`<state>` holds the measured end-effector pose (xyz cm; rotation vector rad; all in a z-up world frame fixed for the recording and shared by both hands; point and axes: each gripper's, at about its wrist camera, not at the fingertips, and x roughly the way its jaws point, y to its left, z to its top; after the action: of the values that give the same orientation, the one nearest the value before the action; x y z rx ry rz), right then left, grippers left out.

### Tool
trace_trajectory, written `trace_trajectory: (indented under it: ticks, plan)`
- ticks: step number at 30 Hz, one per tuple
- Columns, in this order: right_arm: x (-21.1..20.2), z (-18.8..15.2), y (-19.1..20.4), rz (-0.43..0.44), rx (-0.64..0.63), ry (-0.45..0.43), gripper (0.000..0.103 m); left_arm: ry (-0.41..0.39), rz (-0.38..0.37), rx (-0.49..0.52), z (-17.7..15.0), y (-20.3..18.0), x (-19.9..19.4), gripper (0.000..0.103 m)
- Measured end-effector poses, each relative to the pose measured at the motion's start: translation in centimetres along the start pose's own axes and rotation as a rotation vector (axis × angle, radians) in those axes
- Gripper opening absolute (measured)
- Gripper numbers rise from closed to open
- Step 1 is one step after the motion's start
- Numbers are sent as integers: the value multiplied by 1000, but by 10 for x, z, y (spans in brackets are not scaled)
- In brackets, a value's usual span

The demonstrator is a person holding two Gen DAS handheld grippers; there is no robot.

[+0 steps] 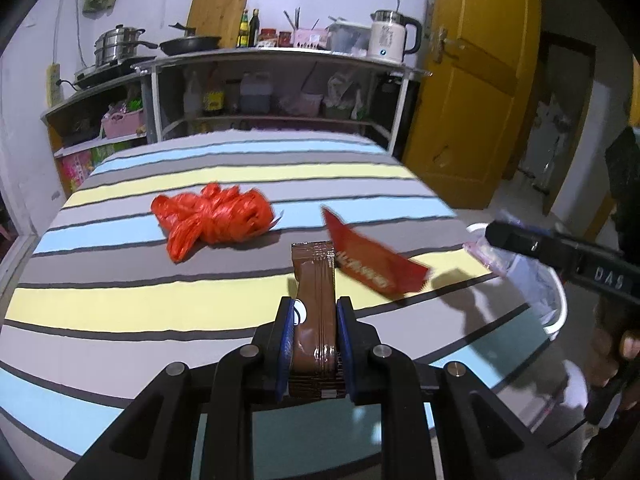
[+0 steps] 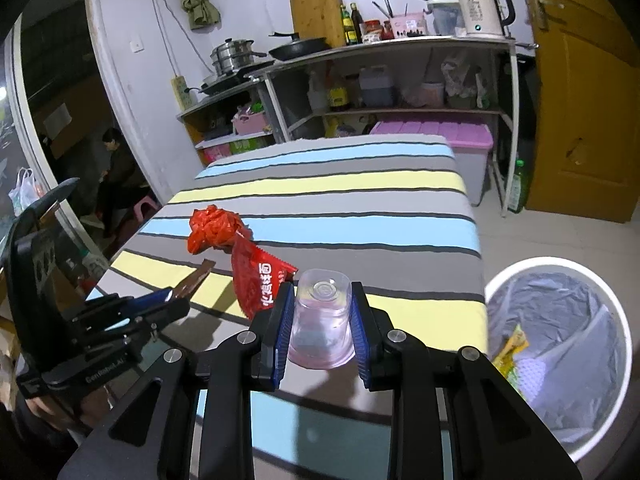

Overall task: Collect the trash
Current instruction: 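Lift the chocolate wrapper and cup and carry them over the white bin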

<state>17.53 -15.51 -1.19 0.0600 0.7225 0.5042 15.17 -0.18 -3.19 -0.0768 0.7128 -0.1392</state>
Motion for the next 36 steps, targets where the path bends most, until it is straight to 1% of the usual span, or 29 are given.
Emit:
trace_trajectory:
  ticks: [11,18,36]
  plan:
    - [-48,-11,-12,-51,13,-70,28,-62,-69,44,13,-42,-26,21]
    - [-71,-17,-27,-96,33,-100,28,-84,-116,79,22,-71,-32,21]
    - [-97,-29,-63,-173,88,-123,28,-81,-213,150,38,-129,-15,21]
